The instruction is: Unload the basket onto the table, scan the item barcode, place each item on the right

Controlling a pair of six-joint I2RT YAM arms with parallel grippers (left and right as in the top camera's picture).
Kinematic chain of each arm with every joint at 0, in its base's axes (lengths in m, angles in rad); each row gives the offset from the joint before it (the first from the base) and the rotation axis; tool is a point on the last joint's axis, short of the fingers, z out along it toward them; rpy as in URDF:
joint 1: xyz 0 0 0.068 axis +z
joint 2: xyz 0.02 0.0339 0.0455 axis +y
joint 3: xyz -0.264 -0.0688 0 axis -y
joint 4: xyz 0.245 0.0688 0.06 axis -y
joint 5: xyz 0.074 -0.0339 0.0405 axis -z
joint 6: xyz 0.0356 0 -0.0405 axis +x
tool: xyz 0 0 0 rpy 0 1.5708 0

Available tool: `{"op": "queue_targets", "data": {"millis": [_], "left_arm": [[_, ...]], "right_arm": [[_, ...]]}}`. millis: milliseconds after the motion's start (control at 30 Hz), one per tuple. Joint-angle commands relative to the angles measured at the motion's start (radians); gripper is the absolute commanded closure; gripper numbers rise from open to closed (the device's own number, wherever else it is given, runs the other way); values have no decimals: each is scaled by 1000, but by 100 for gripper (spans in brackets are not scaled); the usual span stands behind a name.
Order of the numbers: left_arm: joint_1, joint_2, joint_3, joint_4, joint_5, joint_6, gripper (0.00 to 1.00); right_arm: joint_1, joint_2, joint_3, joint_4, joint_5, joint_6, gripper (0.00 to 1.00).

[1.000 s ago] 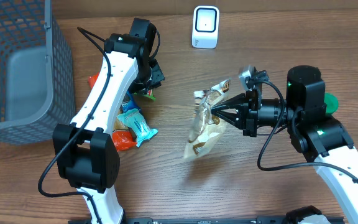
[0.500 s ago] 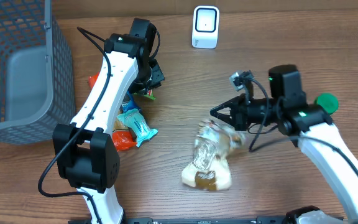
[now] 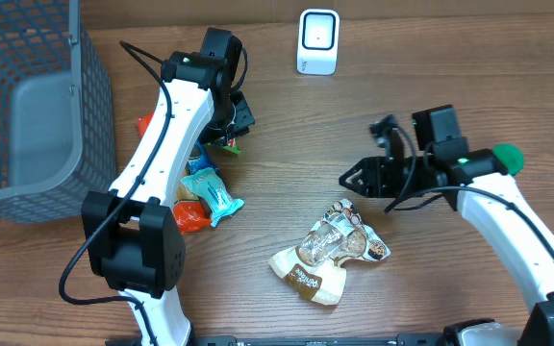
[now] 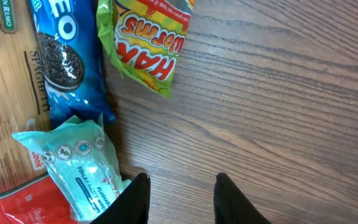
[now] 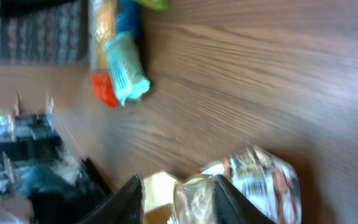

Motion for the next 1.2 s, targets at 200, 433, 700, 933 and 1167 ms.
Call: {"op": "queue_targets", "data": {"millis": [200, 433, 700, 933, 1167], "left_arm": [[5, -25, 10, 5, -16, 34, 72], [5, -25, 10, -6, -16, 34, 72], [3, -25, 10, -6, -16, 34, 72], [3, -25, 10, -5, -16, 34, 72], [3, -25, 10, -3, -16, 34, 72]], "right_arm": [[-11, -6, 16, -261, 283, 95, 30], [-13, -4, -63, -294, 354, 294, 29], [-13, -4, -168, -251, 338, 320, 28], [10, -4, -192, -156, 263, 259, 30], [65, -4, -267, -67, 235, 259, 34]]}}
